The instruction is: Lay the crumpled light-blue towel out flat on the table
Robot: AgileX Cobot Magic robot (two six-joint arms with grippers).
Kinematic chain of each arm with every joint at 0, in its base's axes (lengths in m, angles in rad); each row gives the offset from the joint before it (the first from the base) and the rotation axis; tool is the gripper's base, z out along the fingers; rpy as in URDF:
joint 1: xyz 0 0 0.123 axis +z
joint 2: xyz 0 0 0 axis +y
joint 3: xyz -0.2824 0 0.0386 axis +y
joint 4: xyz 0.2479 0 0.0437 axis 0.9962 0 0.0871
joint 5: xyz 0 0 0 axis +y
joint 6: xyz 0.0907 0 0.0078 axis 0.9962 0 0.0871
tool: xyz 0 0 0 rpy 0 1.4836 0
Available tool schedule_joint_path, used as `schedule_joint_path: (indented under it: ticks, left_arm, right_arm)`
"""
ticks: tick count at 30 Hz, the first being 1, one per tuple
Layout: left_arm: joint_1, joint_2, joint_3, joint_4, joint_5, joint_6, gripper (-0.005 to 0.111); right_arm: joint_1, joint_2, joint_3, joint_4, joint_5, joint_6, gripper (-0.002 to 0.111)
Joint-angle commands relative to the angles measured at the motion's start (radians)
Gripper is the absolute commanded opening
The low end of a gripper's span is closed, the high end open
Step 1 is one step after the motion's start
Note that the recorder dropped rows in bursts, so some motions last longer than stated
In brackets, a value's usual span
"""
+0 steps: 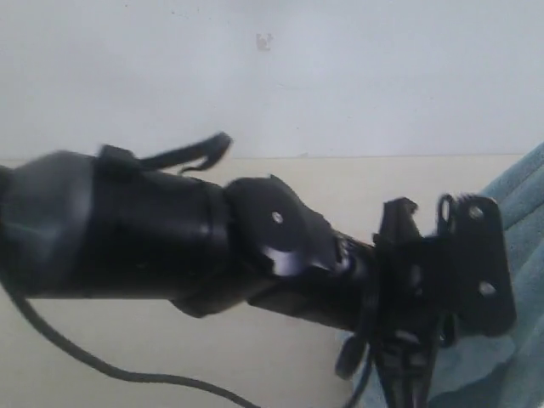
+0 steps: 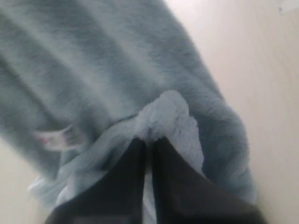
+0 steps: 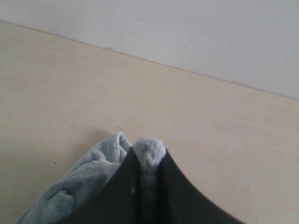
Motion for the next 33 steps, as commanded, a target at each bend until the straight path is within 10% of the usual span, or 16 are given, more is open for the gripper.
schedule_joint_path:
  ticks: [1, 15, 24, 33]
  left_arm:
    - [0.079, -0.169, 0.109, 0.006, -0.118, -0.132, 0.004]
    - [0.338, -0.8, 0.478, -0.352, -0.517, -0.168, 0.004]
    - [0.349, -1.064, 0.576, -0.69, -0.887, 0.252, 0.004]
    - [0.351, -0.933, 0.583, -0.69, -0.782, 0.214, 0.004]
  right_arm:
    - [-0.001, -0.004, 0.0, -0.002, -0.011, -0.002, 0.0]
    - [-0.001, -0.004, 0.0, -0.239, 0.05, 0.184, 0.0]
    - [-0.001, -0.034, 0.0, -0.36, 0.106, 0.271, 0.0]
    - [-0.001, -0.041, 0.0, -0.328, 0.136, 0.246, 0.0]
